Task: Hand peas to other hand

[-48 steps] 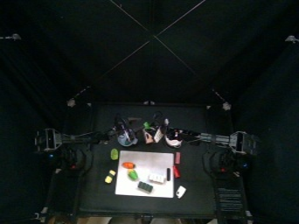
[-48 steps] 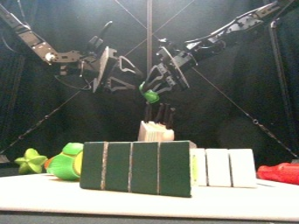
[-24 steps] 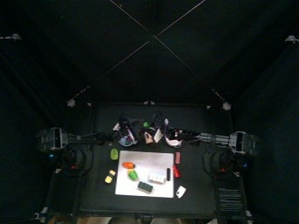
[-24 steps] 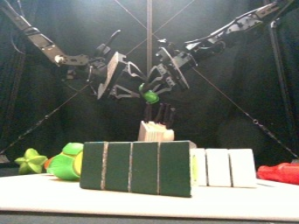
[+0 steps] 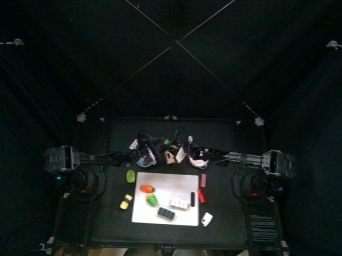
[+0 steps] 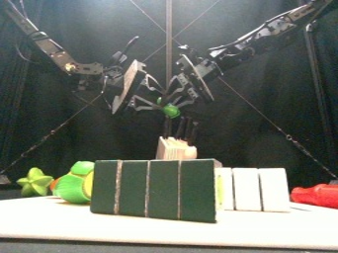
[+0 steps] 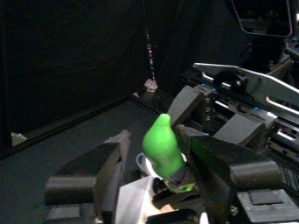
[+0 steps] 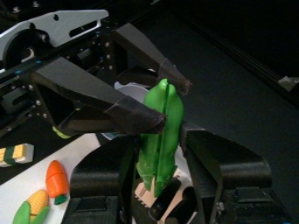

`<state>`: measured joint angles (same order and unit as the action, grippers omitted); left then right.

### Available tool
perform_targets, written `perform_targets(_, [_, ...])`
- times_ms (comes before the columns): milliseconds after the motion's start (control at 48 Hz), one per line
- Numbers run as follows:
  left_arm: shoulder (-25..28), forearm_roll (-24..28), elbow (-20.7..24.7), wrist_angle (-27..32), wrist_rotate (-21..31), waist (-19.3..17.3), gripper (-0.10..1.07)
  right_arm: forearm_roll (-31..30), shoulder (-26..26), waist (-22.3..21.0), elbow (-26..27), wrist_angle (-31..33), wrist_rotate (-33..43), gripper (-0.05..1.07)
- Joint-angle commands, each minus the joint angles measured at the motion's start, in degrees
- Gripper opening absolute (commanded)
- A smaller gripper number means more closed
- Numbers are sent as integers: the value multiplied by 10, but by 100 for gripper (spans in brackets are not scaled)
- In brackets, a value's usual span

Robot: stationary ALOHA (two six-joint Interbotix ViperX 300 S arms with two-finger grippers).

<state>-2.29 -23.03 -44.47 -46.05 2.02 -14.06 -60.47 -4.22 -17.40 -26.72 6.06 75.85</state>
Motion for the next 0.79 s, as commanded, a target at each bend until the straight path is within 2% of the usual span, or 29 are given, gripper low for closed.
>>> perform_targets(0, [-3, 1, 11, -4, -2, -1, 78, -1, -10, 0, 18, -2, -1, 64])
perform_targets(125, [-4, 0, 11, -4, -2, -1, 72, -2, -10, 0, 18, -1, -1, 64])
perform_targets(333, [-8, 1, 10, -4, -3, -1, 71, 4, -10, 1, 18, -1, 0, 67])
perform_targets(604, [-11, 1, 7, -4, -4, -1, 71, 3, -9, 1, 17, -1, -1, 87])
perform_targets(771, [-13, 1, 6, -5, -4, -3, 71, -4, -9, 4, 15, -1, -2, 94])
